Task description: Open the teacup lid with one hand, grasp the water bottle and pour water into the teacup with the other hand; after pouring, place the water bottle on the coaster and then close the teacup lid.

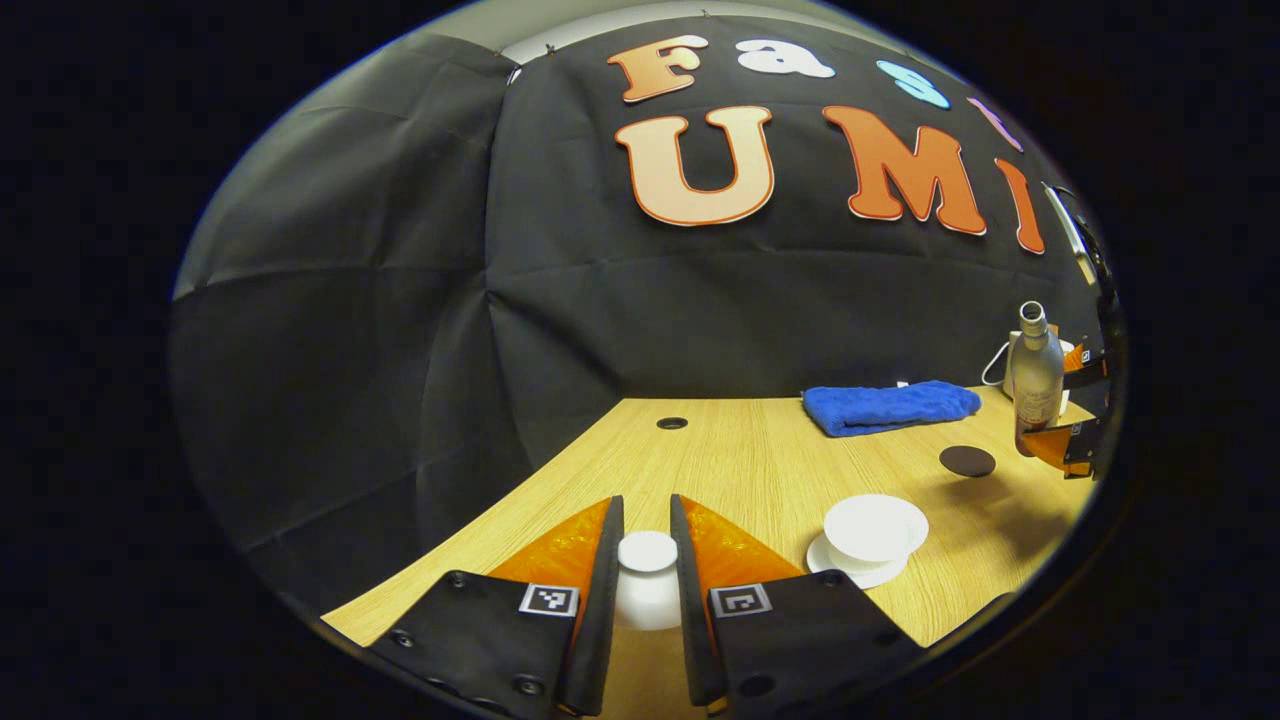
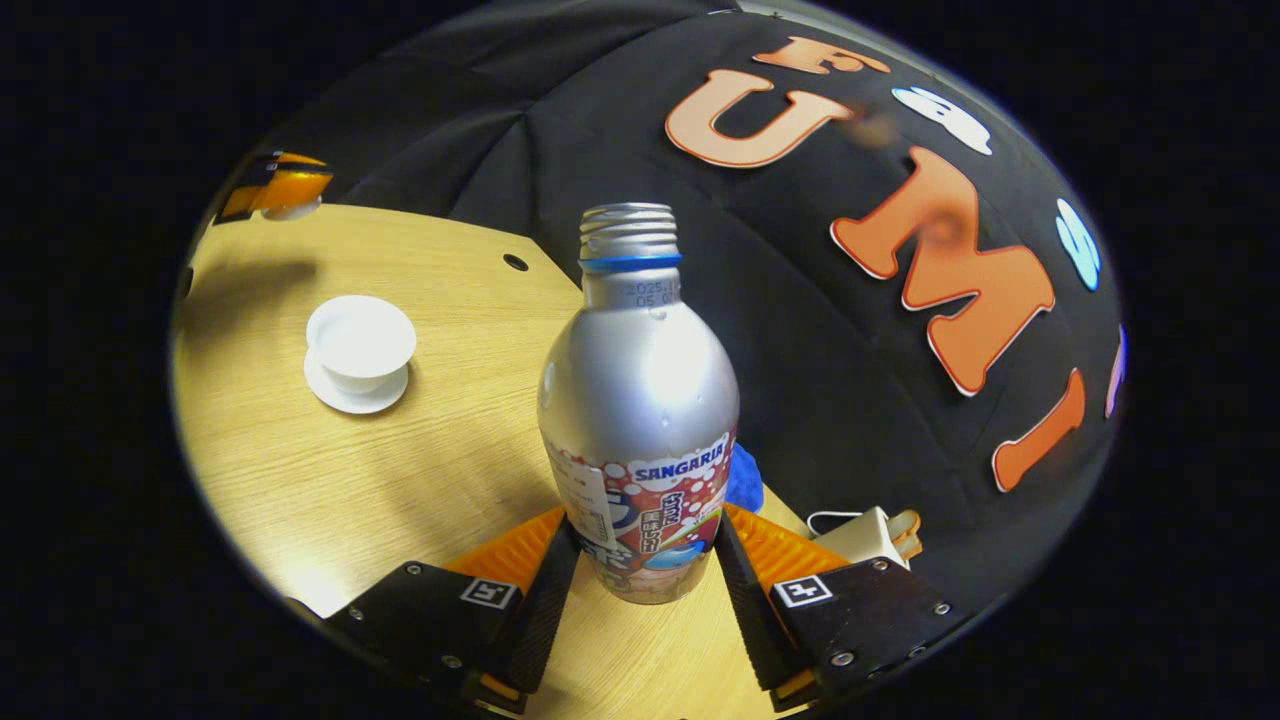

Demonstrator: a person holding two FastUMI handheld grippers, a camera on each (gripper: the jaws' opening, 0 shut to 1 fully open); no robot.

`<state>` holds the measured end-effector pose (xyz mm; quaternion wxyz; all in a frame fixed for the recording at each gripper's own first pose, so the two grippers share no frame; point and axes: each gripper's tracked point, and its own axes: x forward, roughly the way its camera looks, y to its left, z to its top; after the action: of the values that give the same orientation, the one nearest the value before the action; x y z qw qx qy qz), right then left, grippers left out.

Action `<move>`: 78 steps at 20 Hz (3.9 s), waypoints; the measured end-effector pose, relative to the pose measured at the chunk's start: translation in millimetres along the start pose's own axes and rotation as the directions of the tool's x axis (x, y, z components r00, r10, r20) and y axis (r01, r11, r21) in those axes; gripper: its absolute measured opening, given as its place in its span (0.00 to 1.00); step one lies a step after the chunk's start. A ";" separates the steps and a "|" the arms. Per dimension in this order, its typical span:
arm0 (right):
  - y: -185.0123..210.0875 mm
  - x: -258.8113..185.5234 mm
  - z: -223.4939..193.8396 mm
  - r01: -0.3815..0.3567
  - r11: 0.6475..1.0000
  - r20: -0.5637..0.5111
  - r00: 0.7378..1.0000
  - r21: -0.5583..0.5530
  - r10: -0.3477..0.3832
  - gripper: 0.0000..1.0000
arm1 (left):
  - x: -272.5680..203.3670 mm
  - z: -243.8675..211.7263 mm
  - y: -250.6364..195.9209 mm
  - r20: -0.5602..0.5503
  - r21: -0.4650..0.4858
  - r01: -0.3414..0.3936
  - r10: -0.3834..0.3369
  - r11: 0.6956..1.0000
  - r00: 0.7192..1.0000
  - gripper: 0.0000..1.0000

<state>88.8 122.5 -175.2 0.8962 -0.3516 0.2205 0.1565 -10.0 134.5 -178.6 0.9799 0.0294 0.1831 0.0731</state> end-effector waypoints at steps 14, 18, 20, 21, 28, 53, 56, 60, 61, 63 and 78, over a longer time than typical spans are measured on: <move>20.6 24.8 51.0 0.073 0.914 0.090 0.995 -0.398 -0.041 0.78 | -5.9 -19.9 35.3 -0.039 -0.025 -0.028 0.027 0.999 0.999 0.34; 18.0 24.8 63.0 0.171 0.854 0.146 0.983 -0.492 -0.113 0.78 | -7.1 -24.6 42.1 -0.038 -0.036 -0.041 0.040 0.999 0.998 0.34; 16.1 24.7 69.0 0.214 0.811 0.179 0.974 -0.544 -0.137 0.78 | -11.2 -26.5 47.3 -0.046 -0.036 -0.057 0.055 0.998 0.997 0.34; 13.9 23.8 72.2 0.239 0.782 0.197 0.969 -0.576 -0.150 0.78 | -11.7 -25.7 47.4 -0.040 -0.039 -0.057 0.055 0.998 0.998 0.34; 20.4 28.0 83.7 0.337 0.630 0.281 0.941 -0.700 -0.190 0.77 | -19.0 -26.6 56.8 -0.036 -0.034 -0.074 0.072 0.997 0.997 0.31; -6.3 17.3 131.7 0.537 0.317 0.481 0.842 -0.781 -0.243 0.76 | -28.5 -20.0 63.7 -0.021 -0.048 -0.070 0.069 0.996 0.997 0.34; -15.4 18.9 137.3 0.546 0.291 0.495 0.837 -0.786 -0.235 0.76 | -27.2 -20.8 64.3 -0.026 -0.050 -0.069 0.068 0.996 0.997 0.34; -7.0 27.2 143.5 0.546 0.267 0.506 0.838 -0.794 -0.205 0.76 | -26.8 -23.2 63.1 -0.036 -0.051 -0.067 0.066 0.996 0.997 0.31; -3.9 28.7 143.1 0.544 0.258 0.508 0.838 -0.798 -0.198 0.76 | -27.8 -21.9 63.1 -0.037 -0.052 -0.064 0.062 0.997 0.997 0.34; 4.0 33.9 138.4 0.532 0.253 0.501 0.846 -0.808 -0.181 0.76 | -26.6 -22.4 63.2 -0.037 -0.052 -0.065 0.063 0.997 0.997 0.34; 35.5 49.3 122.5 0.483 0.255 0.471 0.875 -0.838 -0.109 0.77 | -30.0 -25.0 58.7 -0.045 -0.050 -0.062 0.060 0.997 0.997 0.34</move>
<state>150.4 239.3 -139.7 0.5567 -0.8091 -0.1313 0.1350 -54.5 188.6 -186.3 0.9735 0.0085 0.2013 0.1084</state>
